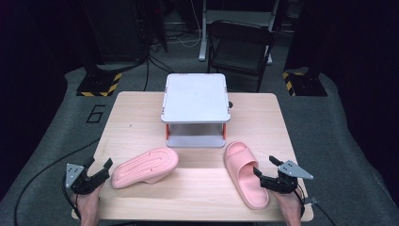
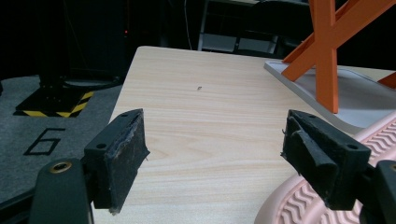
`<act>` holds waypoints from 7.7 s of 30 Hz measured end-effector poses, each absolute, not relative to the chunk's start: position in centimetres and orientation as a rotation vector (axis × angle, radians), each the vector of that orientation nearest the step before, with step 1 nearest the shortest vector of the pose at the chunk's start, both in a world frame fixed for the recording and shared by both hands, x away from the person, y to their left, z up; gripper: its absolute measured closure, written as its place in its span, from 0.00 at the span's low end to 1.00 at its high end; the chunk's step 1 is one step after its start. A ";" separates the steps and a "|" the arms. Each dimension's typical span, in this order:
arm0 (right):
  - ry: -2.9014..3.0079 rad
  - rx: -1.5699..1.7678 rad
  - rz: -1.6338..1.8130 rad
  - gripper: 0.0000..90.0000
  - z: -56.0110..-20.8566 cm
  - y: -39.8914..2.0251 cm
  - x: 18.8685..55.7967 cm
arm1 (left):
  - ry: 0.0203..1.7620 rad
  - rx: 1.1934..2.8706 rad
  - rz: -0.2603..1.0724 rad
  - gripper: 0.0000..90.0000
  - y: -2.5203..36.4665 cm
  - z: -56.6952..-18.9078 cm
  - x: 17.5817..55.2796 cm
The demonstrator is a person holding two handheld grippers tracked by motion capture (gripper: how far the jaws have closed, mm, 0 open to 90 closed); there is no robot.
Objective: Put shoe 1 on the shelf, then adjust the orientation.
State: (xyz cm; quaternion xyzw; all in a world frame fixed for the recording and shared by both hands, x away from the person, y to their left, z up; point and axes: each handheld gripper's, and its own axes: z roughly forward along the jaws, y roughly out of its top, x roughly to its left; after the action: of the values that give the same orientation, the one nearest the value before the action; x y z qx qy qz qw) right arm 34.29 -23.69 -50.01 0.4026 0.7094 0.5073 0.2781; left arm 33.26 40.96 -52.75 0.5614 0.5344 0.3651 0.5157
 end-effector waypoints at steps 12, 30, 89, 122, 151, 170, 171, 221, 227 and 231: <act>2.019 1.015 1.307 0.51 -51.4 -22.3 36.0 | 1.288 1.347 0.866 0.24 41.0 -52.8 33.3; 2.024 1.091 1.177 0.86 -52.0 -21.4 37.0 | 1.216 1.376 0.871 0.26 40.2 -50.8 33.0; 1.933 1.233 1.426 0.52 -50.1 -4.6 47.1 | 0.915 1.829 0.611 0.38 22.0 -38.6 48.5; 2.327 0.868 1.291 0.40 -51.2 -2.0 45.5 | 0.943 1.824 0.613 0.38 21.7 -38.5 48.3; 2.132 0.958 1.312 0.30 -50.2 -3.4 45.4 | 0.923 1.791 0.600 0.28 21.9 -38.8 48.2; 1.764 1.161 1.295 0.19 -50.9 -19.0 35.3 | 0.863 1.714 0.691 0.22 29.0 -40.2 40.7; 1.764 1.161 1.295 0.19 -50.9 -19.0 35.3 | 0.863 1.714 0.691 0.22 29.0 -40.2 40.7; 1.688 1.197 1.310 0.22 -50.7 -22.1 33.9 | 0.911 1.904 0.586 0.41 33.9 -48.4 35.5; 1.684 1.211 1.304 0.23 -50.7 -22.5 33.9 | 0.936 1.896 0.581 0.46 34.4 -48.4 36.3; 1.686 1.202 1.311 0.23 -50.7 -22.4 33.9 | 0.938 1.936 0.614 0.46 34.7 -48.5 36.7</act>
State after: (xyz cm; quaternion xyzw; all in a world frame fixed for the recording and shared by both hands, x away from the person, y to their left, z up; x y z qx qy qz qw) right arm 33.89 -22.39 -50.72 0.4615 0.6474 0.5033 0.3385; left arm 36.69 34.69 -48.45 0.7783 0.3773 0.2467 0.4370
